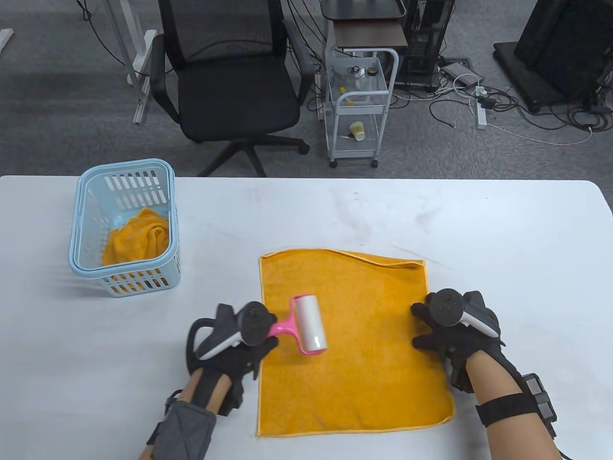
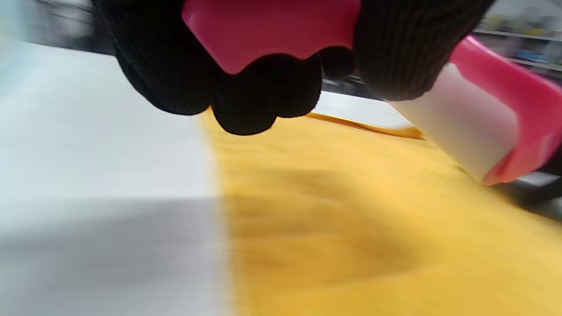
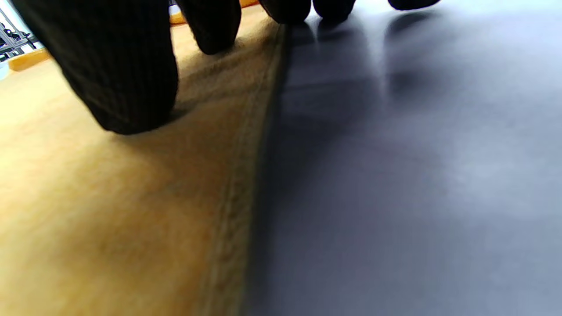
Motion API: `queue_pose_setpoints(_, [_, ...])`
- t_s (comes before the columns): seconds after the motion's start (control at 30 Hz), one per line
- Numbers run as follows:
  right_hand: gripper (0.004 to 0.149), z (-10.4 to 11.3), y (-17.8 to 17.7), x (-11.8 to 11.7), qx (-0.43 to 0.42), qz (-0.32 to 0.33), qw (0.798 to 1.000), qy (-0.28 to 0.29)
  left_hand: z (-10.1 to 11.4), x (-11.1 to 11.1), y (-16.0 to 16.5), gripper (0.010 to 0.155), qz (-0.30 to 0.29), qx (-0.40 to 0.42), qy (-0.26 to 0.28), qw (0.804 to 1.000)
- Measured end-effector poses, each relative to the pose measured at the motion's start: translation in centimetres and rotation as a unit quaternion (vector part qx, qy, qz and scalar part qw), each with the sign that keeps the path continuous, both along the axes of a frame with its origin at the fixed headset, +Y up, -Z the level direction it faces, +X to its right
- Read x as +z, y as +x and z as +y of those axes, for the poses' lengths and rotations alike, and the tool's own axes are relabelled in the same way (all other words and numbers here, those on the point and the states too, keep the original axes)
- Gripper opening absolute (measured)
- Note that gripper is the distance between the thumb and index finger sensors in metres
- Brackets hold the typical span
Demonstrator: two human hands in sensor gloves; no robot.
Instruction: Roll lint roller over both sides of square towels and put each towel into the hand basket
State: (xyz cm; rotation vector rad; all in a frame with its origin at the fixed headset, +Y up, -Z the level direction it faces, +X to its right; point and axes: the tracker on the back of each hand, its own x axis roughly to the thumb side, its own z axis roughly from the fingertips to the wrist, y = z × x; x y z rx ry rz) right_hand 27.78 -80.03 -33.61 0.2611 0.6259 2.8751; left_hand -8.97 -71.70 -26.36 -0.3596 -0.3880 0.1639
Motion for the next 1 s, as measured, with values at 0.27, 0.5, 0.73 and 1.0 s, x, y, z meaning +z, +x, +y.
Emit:
queue_pose_setpoints(0.27, [0.079, 0.1, 0.0, 0.2, -0.002, 0.001, 1.0, 0.0, -4.7, 2.3, 10.8, 0.054, -0.14, 0.008, -0.096, 0.985])
queue_pose_setpoints(0.5, [0.08, 0.1, 0.0, 0.2, -0.002, 0.001, 1.0, 0.0, -5.3, 2.4, 9.7, 0.049, -0.132, -0.117, -0.098, 0.979])
queue_pose_setpoints(0.73, [0.08, 0.1, 0.0, 0.2, -0.002, 0.001, 1.0, 0.0, -3.3, 2.6, 0.4, 0.04, -0.047, -0.28, -0.06, 0.957])
queue_pose_setpoints(1.0, [0.08, 0.0, 0.0, 0.2, -0.003, 0.001, 1.0, 0.0, -1.7, 1.7, -5.0, 0.045, 0.008, -0.247, -0.095, 0.964])
